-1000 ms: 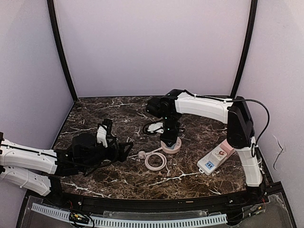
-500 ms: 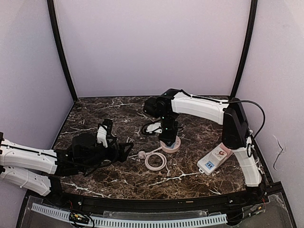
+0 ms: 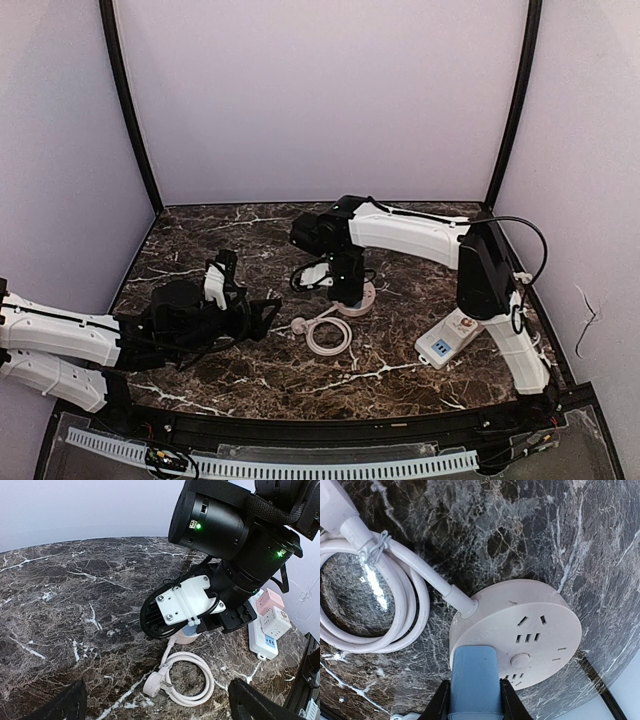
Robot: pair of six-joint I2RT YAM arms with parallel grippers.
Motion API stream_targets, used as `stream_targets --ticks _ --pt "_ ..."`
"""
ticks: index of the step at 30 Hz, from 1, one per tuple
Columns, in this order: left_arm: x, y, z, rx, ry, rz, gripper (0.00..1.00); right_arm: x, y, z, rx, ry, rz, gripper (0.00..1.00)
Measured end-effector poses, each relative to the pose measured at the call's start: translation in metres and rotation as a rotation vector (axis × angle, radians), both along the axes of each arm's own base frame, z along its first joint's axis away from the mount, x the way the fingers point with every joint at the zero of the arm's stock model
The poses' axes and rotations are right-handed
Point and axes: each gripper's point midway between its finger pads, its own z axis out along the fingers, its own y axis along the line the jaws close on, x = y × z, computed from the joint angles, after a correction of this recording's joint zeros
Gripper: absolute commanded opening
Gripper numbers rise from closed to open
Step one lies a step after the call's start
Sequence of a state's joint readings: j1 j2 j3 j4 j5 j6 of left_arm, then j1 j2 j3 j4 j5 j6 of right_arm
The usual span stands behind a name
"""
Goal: Insert the plug
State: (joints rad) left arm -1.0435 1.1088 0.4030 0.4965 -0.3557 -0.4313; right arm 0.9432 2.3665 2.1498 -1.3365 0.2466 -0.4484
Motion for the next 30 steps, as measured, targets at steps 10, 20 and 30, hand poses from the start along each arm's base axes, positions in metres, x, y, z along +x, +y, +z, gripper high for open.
stream_targets --ticks 10,20,30 --pt "0.000 -0.001 0.001 -0.007 0.001 -0.004 0.98 -0.002 -0.002 0.002 0.033 -0.025 -0.001 0.00" --pt "-0.001 0.000 0.002 -0.014 0.002 -0.006 0.98 -0.016 -0.007 0.004 0.053 -0.056 -0.002 0.00" --pt "-0.003 0.000 0.001 -0.018 0.006 -0.011 0.98 -0.059 -0.013 0.004 0.039 -0.005 0.023 0.00"
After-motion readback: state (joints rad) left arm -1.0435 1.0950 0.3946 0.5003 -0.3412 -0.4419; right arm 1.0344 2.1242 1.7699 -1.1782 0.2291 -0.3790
